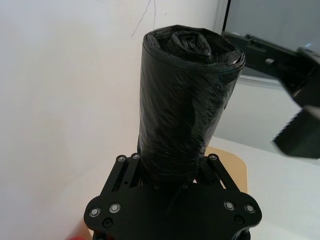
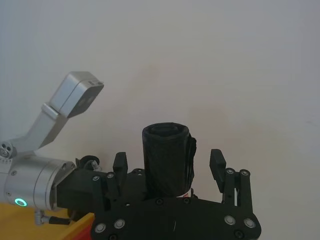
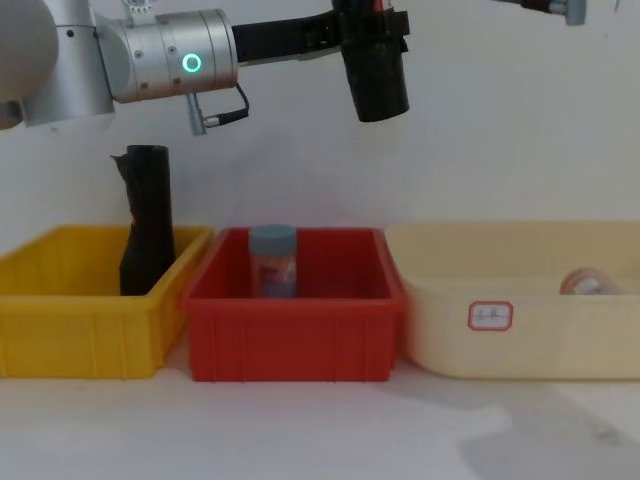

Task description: Pick up the garbage bag with the one hand and transfer it to the other hand.

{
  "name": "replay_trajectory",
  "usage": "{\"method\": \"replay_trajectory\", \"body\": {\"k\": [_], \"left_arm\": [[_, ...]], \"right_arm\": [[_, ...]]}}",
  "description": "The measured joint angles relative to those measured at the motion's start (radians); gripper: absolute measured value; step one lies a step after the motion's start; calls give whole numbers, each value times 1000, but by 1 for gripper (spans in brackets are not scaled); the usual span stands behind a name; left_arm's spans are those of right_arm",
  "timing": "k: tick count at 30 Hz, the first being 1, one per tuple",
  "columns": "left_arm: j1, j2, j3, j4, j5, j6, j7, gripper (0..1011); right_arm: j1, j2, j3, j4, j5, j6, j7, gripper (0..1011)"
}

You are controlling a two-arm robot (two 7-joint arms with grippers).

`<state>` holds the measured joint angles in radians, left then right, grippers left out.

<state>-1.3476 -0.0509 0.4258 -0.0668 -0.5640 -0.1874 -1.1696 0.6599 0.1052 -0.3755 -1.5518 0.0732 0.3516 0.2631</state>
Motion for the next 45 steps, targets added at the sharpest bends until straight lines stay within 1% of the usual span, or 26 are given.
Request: {"method": "replay_trajectory", "body": {"k": [9,12,28,37,45], "left_arm": [[0,0,0,0,0,0,0,393],[0,0,0,0,0,0,0,393],[0,0,0,0,0,0,0,393],[0,0,0,0,0,0,0,393],[0,0,0,0,0,0,0,393]], "right_arm": [[35,-17,-11,63,-15,-10,1,1001],[54,-25,-15,95,-22,-15,1,1001],[119,-49,-31,208,-58,-43,9,1001],[153,-58,-41,262,-79,-52,19,1001],[176,-69,-42,302,-94,-62,17,1001]]}}
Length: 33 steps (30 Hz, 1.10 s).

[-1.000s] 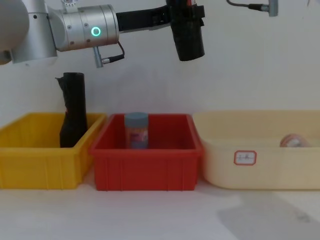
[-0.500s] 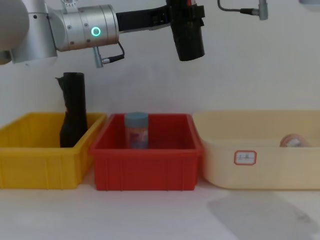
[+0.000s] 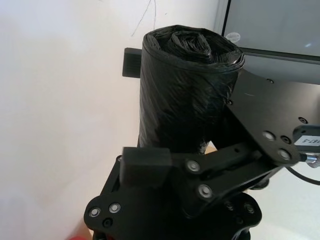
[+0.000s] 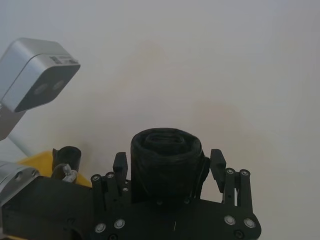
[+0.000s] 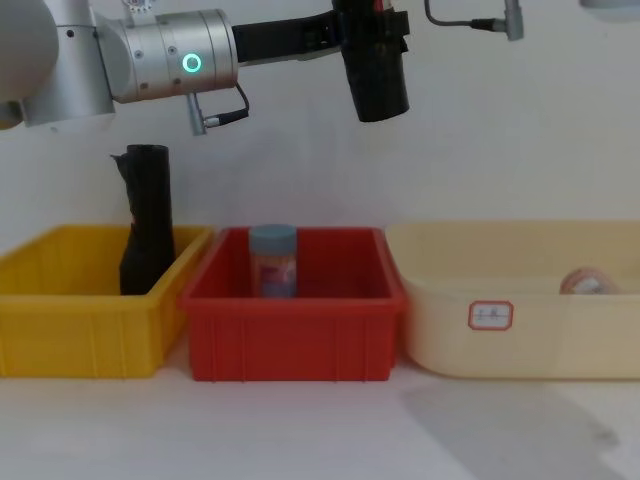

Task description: Pick up the garbage bag with the one hand and transfer it to the other hand.

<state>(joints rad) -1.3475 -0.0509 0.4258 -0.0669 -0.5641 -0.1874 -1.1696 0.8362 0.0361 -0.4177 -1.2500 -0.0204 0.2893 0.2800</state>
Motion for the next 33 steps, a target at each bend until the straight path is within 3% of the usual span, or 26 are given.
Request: {"method": "replay_trajectory", "body": {"k": [7,15,21,33], "left_arm": [[0,0,0,0,0,0,0,393],[0,0,0,0,0,0,1,393],[0,0,0,0,0,0,1,393],[0,0,0,0,0,0,0,393]], "right_arm": [[12,-7,1,22,-8,-7,-5,979],[20,-12,2,36,-13,-11,-9,798],[24,-14,3,42,-15,-13,-10,596],[27,-15,3,48,-18,-14,-11,570]]}}
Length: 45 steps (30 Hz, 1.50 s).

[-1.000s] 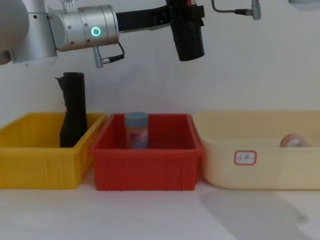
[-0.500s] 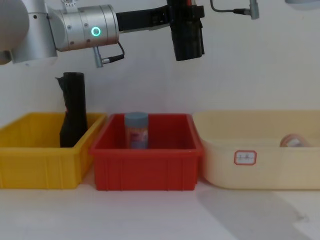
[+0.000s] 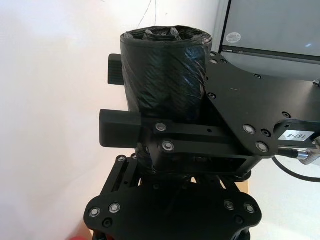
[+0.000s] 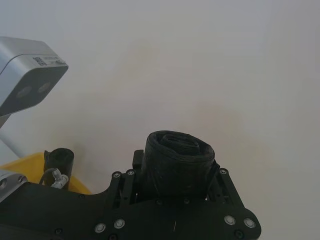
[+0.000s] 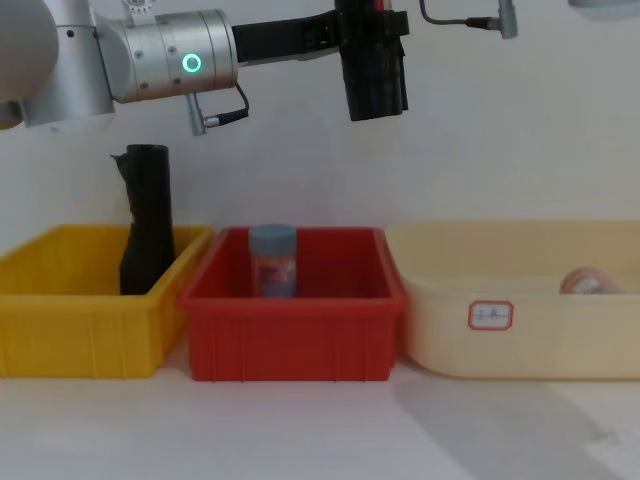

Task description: Pick up the garbage bag with the one hand and transfer it to the other hand.

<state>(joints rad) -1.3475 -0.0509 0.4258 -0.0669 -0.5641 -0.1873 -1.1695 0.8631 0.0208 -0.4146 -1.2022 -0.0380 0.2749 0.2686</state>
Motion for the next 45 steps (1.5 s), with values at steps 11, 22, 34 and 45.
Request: {"method": "replay_trajectory", "body": {"k": [11,22,34,45], "left_arm": [[0,0,0,0,0,0,0,393],[0,0,0,0,0,0,0,393],[0,0,0,0,0,0,-1,485],[0,0,0,0,0,0,0,828]], "right_arm": [[1,-1,0,2,-1,0,-1,571],[2,-1,0,3,-1,0,-1,570],[2,-1,0,3,-3,0,-2,570],[-3,3,-4,2,-32,-27,-23,568]]}}
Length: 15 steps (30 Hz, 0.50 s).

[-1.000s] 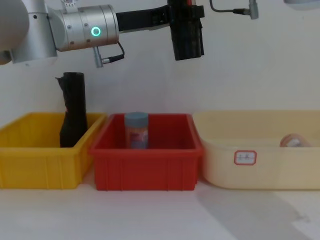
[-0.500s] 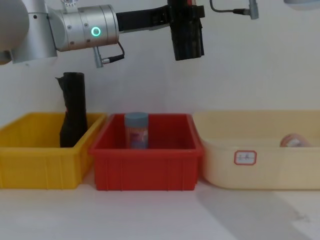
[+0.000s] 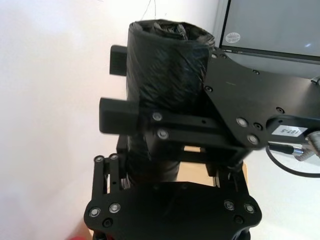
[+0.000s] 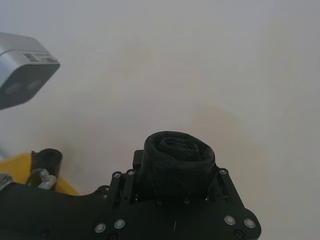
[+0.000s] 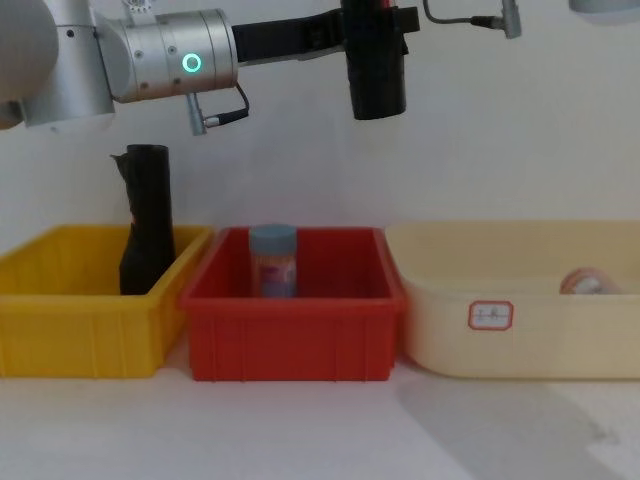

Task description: Pick up the garbage bag with the one hand and transfer it to the other hand.

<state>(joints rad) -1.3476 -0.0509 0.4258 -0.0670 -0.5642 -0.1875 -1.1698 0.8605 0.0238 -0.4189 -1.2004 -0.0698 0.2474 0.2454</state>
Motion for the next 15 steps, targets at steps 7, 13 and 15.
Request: {"method": "replay_trajectory", "body": {"k": [7,13,15], "left_arm": [[0,0,0,0,0,0,0,1001],[0,0,0,0,0,0,0,1001],[0,0,0,0,0,0,0,1001]], "right_arm": [[0,5,-1,9,-42,-24,-56,568],[2,10,5,23,-76,-37,-107,568],[2,12,9,29,-90,-40,-128,568]]}}
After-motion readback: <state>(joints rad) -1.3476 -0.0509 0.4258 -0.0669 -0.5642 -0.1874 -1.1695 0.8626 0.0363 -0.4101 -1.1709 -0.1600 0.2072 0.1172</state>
